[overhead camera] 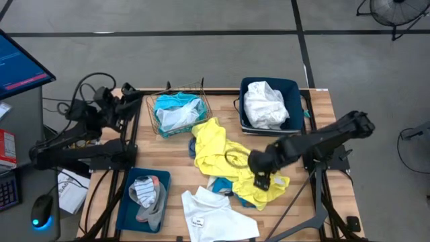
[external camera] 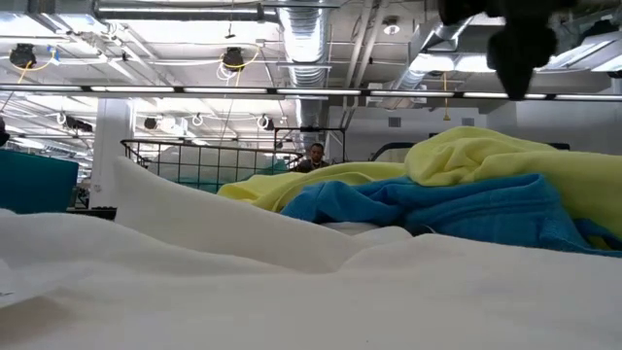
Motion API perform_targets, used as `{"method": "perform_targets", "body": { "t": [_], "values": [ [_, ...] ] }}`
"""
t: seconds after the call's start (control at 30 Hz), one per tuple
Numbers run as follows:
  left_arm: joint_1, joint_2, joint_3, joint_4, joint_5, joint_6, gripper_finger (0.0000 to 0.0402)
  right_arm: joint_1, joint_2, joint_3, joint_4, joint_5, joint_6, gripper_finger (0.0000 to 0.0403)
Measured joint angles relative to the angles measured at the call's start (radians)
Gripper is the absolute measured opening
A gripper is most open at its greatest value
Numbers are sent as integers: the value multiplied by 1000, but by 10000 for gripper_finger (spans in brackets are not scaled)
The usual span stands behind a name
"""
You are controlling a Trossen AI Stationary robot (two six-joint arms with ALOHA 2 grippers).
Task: Pick & Place Cloths
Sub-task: Put the yellow shirt into the dark blue bin
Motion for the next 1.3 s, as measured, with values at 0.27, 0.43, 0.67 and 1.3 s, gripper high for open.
{"method": "perform_targets", "body": {
  "t": [0.27,0.43,0.67,1.3],
  "values": [
    [-13,21,0,36,33,-1,192,93,88,0,5,55,-18,291],
    [-13,20,0,53,33,-1,206,102,136,0,10,226,-69,291],
    [-13,29,0,52,33,0,214,85,190,0,60,196,-185,291],
    [-13,30,0,50,50,-32,214,7,312,-2,129,169,-289,64]
  ]
}}
